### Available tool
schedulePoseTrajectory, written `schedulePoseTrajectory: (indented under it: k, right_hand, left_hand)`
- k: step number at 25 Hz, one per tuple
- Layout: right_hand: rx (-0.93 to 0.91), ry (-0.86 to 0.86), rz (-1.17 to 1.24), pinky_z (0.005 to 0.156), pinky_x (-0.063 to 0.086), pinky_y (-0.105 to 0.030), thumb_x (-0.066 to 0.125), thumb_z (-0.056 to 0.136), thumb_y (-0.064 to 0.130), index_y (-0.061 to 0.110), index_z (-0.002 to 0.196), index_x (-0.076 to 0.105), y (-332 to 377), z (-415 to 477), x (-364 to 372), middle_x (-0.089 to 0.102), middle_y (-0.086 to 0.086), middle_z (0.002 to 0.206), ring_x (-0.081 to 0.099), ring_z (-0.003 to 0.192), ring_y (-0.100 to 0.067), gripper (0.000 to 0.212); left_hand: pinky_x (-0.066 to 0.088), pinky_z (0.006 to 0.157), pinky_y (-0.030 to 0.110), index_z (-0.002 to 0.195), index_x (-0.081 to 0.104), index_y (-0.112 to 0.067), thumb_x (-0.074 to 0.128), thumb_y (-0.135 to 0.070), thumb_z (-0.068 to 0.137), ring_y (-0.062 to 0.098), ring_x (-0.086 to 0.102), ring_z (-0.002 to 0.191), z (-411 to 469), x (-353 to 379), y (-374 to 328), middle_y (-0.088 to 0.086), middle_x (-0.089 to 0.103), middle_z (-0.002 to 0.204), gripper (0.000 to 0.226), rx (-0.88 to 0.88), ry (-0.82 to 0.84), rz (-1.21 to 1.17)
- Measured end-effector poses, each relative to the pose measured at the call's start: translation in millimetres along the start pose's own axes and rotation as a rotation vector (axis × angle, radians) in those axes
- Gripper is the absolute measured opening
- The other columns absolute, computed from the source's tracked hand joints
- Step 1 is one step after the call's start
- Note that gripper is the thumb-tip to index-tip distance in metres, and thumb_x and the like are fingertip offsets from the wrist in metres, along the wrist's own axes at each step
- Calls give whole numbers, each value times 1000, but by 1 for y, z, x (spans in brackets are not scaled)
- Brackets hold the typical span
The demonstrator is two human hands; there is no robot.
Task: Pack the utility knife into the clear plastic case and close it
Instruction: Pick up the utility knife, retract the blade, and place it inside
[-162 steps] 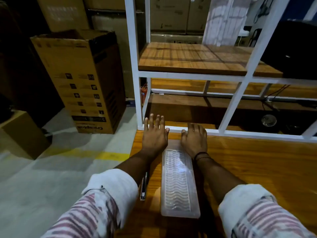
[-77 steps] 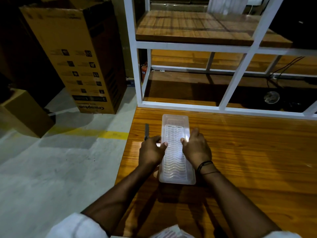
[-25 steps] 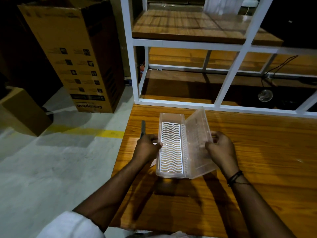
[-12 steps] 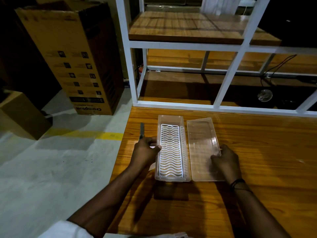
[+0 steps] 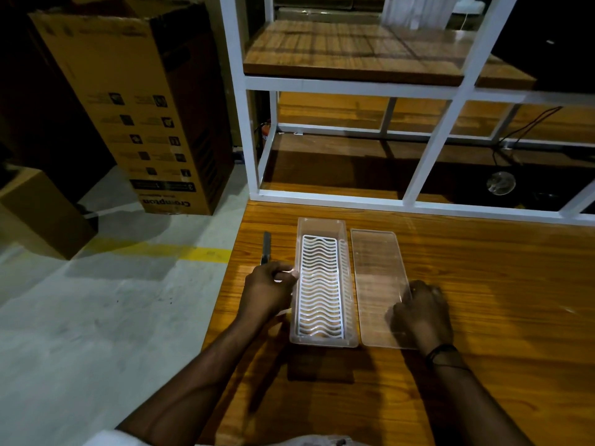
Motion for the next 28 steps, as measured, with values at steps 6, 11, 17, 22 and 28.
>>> schedulePoseTrajectory:
  k: [6, 11, 17, 22, 28]
  right_hand:
    - [-74, -35, 12, 86, 57, -49, 70, 80, 17, 17, 120, 62, 5, -1, -3, 54, -15, 128, 56, 113, -38, 41]
    - [-175, -70, 90, 93, 50, -43, 67, 85, 13, 10, 128, 60, 22, -2, -3, 54, -17, 131, 53, 121, -37, 44]
    - [-220, -37, 152, 93, 49, -40, 66, 86, 10, 9, 128, 62, 27, -5, -2, 55, -16, 131, 54, 120, -35, 42]
    - [-239, -32, 194, 90, 50, -37, 68, 84, 10, 9, 125, 64, 36, -3, -5, 58, -14, 125, 58, 115, -32, 41]
    - [-274, -20, 232, 92, 51, -38, 68, 84, 11, 11, 124, 65, 49, -8, -6, 58, -12, 122, 59, 113, -31, 40]
  left_hand:
    - [49, 75, 30, 123, 68, -16, 69, -36, 95, 29, 69, 103, 4, -32, 9, 8, 72, 120, 34, -105, -154, 439]
    - [54, 93, 44, 135, 50, -10, 65, -47, 94, 39, 60, 123, 6, -25, 13, 16, 56, 137, 57, -164, -107, 733]
    - [52, 78, 37, 120, 61, -7, 68, -27, 92, 34, 67, 112, 13, -28, 10, 14, 68, 122, 35, -231, -159, 710]
    - [45, 69, 32, 112, 69, -10, 74, -26, 85, 34, 70, 107, 13, -32, 7, 12, 73, 117, 32, -286, -124, 699]
    - [46, 71, 33, 110, 68, -12, 71, -27, 87, 33, 69, 103, 10, -31, 7, 10, 72, 112, 28, -255, -148, 628]
Point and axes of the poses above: each hand's wrist, its own z-axis towards the middle knuckle, its own x-axis out of the palm, y = z × x, the point moved 8 cm from there along z, towards the middle knuckle
